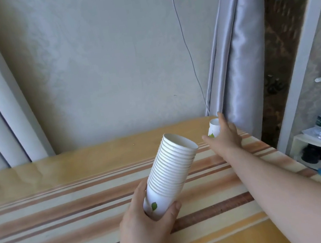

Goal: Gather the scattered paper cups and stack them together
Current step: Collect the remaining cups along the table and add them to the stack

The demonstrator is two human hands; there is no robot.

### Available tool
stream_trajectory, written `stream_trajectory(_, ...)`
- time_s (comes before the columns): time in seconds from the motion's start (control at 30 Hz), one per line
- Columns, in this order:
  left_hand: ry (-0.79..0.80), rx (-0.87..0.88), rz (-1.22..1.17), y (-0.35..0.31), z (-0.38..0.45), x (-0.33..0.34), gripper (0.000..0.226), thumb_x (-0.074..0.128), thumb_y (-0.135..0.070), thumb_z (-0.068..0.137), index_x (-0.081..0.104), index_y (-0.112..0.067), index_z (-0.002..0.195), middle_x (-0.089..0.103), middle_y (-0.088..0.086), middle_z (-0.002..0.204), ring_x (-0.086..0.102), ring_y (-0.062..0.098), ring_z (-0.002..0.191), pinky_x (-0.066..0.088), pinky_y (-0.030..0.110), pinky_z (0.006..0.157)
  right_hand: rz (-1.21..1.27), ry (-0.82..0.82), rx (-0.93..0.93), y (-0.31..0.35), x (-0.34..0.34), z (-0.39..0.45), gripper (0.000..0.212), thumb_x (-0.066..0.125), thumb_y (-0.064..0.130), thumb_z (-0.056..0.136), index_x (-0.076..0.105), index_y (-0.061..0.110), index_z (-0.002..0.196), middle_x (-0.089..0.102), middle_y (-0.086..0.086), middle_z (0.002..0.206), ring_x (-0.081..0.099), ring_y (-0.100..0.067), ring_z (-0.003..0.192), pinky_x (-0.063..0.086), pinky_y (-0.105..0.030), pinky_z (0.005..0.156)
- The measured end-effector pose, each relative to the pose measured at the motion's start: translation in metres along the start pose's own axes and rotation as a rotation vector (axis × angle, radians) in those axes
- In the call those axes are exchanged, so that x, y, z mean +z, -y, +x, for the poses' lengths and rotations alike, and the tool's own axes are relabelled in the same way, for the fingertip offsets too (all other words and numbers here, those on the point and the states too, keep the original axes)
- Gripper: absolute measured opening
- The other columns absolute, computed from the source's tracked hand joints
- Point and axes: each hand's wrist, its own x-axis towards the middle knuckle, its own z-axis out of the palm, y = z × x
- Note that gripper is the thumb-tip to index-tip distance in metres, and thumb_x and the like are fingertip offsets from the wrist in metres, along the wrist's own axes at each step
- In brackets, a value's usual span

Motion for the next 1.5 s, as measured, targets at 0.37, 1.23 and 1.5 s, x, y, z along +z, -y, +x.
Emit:
stream_trajectory(0.37, -0.004, -0.074, 0.013, 0.001, -0.004, 0.001, 0.063, 0.091, -0.052, 0.072, 0.058, -0.056, 0.125, 0.075, -0.023, 0.099, 0.068, 0.0, 0.092, 0.054, 0.028, 0.076, 0.058, -0.083, -0.066, -0.004, -0.034, -0.027, 0.064, 0.071, 0.031, 0.088, 0.045, 0.032, 0.146, 0.052, -0.004, 0.139, 0.059, -0.034, 0.114, 0.049, -0.041, 0.088)
stream_trajectory(1.23, 0.055, -0.144, -0.024, -0.012, -0.009, -0.012, 0.076, 0.088, -0.052, 0.074, 0.053, -0.053, 0.141, 0.073, -0.023, 0.119, 0.069, 0.011, 0.111, 0.06, 0.045, 0.094, 1.26, 0.096, 0.093, 0.065, -0.108, -0.168, 0.077, 0.079, 0.001, 0.092, 0.04, 0.033, 0.149, 0.065, -0.004, 0.14, 0.072, -0.027, 0.118, 0.057, -0.045, 0.099)
stream_trajectory(1.5, 0.047, -0.131, -0.01, -0.01, -0.007, -0.012, 0.076, 0.088, -0.053, 0.074, 0.053, -0.052, 0.141, 0.072, -0.023, 0.12, 0.069, 0.012, 0.112, 0.059, 0.043, 0.093, 1.123, 0.281, -0.024, 0.097, -0.09, -0.187, 0.083, 0.082, -0.005, 0.088, 0.046, 0.025, 0.156, 0.069, -0.005, 0.128, 0.073, -0.025, 0.114, 0.059, -0.052, 0.104)
